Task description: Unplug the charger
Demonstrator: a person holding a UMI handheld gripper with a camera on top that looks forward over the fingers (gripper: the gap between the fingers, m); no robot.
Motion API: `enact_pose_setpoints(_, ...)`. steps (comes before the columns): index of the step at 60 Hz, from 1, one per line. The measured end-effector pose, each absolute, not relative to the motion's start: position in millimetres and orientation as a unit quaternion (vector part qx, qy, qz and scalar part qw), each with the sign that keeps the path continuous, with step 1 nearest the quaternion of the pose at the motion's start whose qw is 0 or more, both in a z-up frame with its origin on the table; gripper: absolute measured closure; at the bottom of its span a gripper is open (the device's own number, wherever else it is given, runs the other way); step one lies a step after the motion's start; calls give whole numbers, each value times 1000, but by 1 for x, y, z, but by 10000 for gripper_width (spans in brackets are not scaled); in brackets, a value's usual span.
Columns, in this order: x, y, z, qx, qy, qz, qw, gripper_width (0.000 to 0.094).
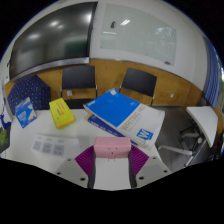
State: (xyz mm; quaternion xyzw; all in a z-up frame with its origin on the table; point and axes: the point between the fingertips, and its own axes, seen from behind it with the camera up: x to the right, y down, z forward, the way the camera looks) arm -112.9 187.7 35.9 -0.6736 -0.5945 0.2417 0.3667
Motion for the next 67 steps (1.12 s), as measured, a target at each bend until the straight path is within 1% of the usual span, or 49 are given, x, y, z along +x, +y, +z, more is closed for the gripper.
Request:
enact_pose_setpoints(3, -114, 192, 18, -677, -604, 233, 350, 451)
enact_pose_setpoints(10, -120, 197, -15, -681, -624, 215, 317, 383)
enact_pose_setpoints(13, -124, 199, -20, -681, -626, 219, 310, 343)
enact_pose_setpoints(14, -125, 198, -21, -681, -627, 221, 306, 308)
enact_pose_setpoints(15, -126, 198, -21, -682, -627, 223, 303, 246)
enact_pose_setpoints(19, -129, 200, -15, -685, -625, 229, 297, 54)
enact_pose_setpoints(21, -127, 199, -9, -685, -625, 234, 293, 103)
enact_pose_setpoints(22, -125, 199, -6, -685, -625, 236, 291, 110)
enact_pose_setpoints(26, -114, 197, 19, -683, -623, 248, 289, 71)
enact_pose_setpoints(33, -68, 194, 73, -681, -630, 246, 281, 74)
enact_pose_setpoints(39, -16, 192, 120, -692, -619, 239, 286, 80)
enact_pose_setpoints(44, 30, 186, 147, -689, -626, 234, 283, 73)
enact_pose_setpoints(51, 77, 173, 166, -692, -627, 240, 267, 78)
enact_pose_setpoints(56, 86, 173, 174, -683, -629, 247, 276, 80)
enact_pose_setpoints(63, 81, 180, 176, -672, -634, 240, 299, 67)
enact_pose_setpoints(65, 81, 178, 174, -670, -637, 240, 297, 76)
enact_pose_setpoints(67, 82, 173, 171, -672, -638, 244, 285, 79)
